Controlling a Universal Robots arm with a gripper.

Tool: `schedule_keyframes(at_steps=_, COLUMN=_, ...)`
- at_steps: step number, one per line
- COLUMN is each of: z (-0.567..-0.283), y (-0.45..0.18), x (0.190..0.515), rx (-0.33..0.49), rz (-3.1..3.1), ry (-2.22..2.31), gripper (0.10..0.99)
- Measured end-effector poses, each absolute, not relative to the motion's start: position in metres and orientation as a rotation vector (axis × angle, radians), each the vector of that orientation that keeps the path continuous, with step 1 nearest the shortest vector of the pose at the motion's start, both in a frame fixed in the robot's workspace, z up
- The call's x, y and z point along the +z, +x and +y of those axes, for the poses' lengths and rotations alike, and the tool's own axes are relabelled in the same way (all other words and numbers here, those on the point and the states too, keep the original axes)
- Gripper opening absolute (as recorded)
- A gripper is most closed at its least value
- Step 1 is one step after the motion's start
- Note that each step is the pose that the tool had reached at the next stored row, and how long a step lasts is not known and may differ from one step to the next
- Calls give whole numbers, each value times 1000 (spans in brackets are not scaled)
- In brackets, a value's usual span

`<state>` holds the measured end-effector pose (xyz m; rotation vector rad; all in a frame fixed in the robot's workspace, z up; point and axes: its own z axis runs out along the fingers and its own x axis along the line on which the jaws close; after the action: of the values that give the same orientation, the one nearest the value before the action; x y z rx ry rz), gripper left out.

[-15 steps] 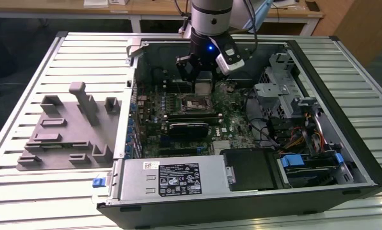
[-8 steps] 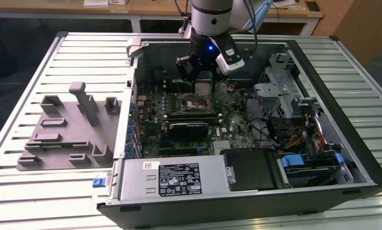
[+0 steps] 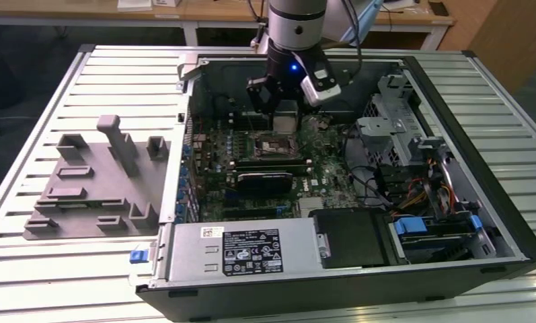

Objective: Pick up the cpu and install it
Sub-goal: 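Place the cpu into insertion slot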

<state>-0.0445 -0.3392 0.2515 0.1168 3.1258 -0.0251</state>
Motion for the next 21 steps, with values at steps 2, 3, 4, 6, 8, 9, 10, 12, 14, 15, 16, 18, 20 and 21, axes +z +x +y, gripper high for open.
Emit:
schedule_keyframes(at_steps=2, z=-339, y=-44, x=251, rx=-25, rz=3124, ry=170, gripper=541)
schedule_keyframes(at_steps=3, z=-339, y=-44, x=251, rx=-26, rz=3122, ry=196, gripper=541)
schedule_keyframes(at_steps=4, z=-339, y=-44, x=251, rx=-26, rz=3121, ry=223, gripper=541)
schedule_keyframes(at_steps=6, z=-339, y=-44, x=251, rx=-26, rz=3117, ry=273, gripper=541)
schedule_keyframes(at_steps=8, z=-339, y=-44, x=251, rx=-26, rz=3112, ry=322, gripper=541)
schedule_keyframes(at_steps=9, z=-339, y=-44, x=251, rx=-27, rz=3110, ry=346, gripper=541)
schedule_keyframes(at_steps=10, z=-339, y=-44, x=251, rx=-27, rz=3107, ry=370, gripper=541)
schedule_keyframes(at_steps=12, z=-339, y=-44, x=251, rx=-27, rz=3102, ry=418, gripper=541)
schedule_keyframes(at_steps=14, z=-339, y=-44, x=251, rx=-27, rz=3095, ry=463, gripper=541)
schedule_keyframes(at_steps=15, z=-339, y=-44, x=251, rx=-27, rz=3092, ry=485, gripper=541)
schedule_keyframes(at_steps=16, z=-339, y=-44, x=251, rx=-28, rz=3089, ry=507, gripper=541)
schedule_keyframes(at_steps=18, z=-339, y=-44, x=251, rx=-28, rz=3082, ry=549, gripper=541)
schedule_keyframes(at_steps=20, z=-339, y=-44, x=251, rx=-28, rz=3074, ry=591, gripper=541)
schedule_keyframes(at_steps=21, z=-339, y=-44, x=251, rx=-28, rz=3070, ry=612, gripper=541)
